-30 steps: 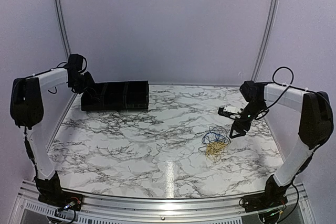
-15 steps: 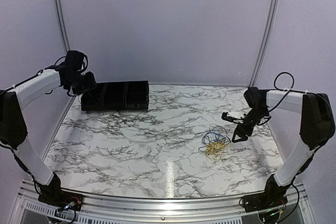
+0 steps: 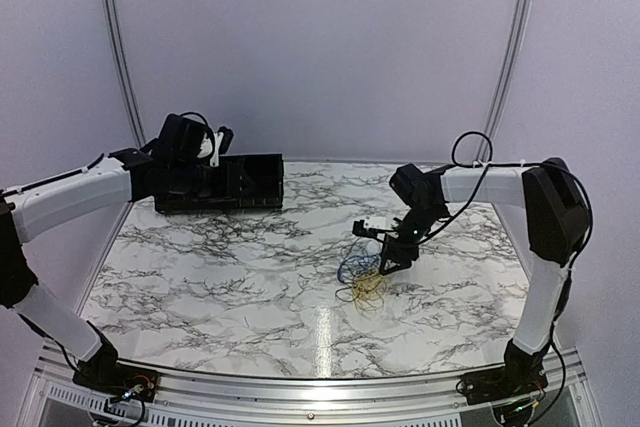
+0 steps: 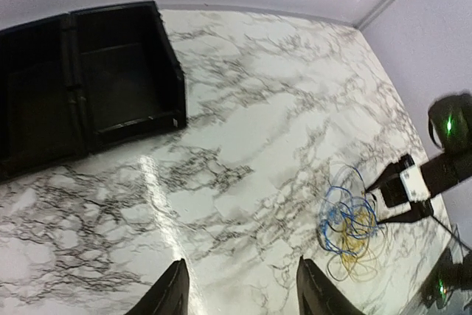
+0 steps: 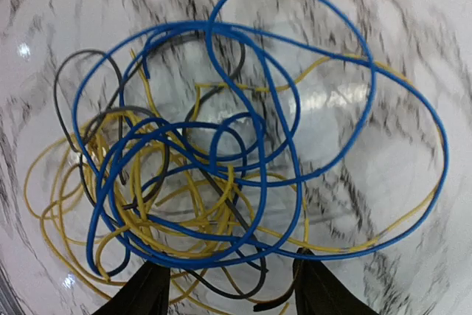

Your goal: Untangle the cables

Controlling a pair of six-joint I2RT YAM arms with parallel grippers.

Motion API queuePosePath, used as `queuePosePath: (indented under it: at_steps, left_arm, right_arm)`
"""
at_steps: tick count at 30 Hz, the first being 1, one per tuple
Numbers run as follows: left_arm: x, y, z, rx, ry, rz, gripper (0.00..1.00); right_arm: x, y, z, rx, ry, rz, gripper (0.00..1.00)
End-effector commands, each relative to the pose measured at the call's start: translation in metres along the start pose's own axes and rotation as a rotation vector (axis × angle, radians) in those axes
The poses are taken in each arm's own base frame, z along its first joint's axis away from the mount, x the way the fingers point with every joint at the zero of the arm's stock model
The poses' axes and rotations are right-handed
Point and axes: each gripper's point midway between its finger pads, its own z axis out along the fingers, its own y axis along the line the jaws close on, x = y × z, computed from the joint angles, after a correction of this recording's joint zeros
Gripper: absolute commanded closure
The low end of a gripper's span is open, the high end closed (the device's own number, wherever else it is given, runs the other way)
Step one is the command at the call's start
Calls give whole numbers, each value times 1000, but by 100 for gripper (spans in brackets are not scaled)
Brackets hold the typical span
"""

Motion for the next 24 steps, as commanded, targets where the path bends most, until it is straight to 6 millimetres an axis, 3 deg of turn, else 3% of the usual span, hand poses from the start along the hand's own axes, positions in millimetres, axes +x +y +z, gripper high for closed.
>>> queuePosePath:
  at_steps: [1, 4, 7, 10, 19, 24]
  left_arm:
    - [35, -48, 0, 206, 43, 106, 48]
    - [77, -66, 5, 254, 118, 203, 48]
    - [116, -95, 5, 296, 149, 412, 48]
    - [143, -125, 7, 366, 153, 624, 49]
    - [208, -185, 44, 479, 251, 1019, 54]
    - [226, -186, 71, 391, 265, 1159, 54]
  right_arm:
    - [-56, 5, -28, -23, -126, 0, 42]
    - [-42, 1, -41, 20, -101, -17, 39]
    - [-30, 2, -62, 61, -110, -33, 37]
    - [-24, 7, -74, 95, -123, -63, 36]
    - [-13, 20, -73, 63, -138, -3, 37]
    - [-10, 24, -74, 51, -148, 15, 37]
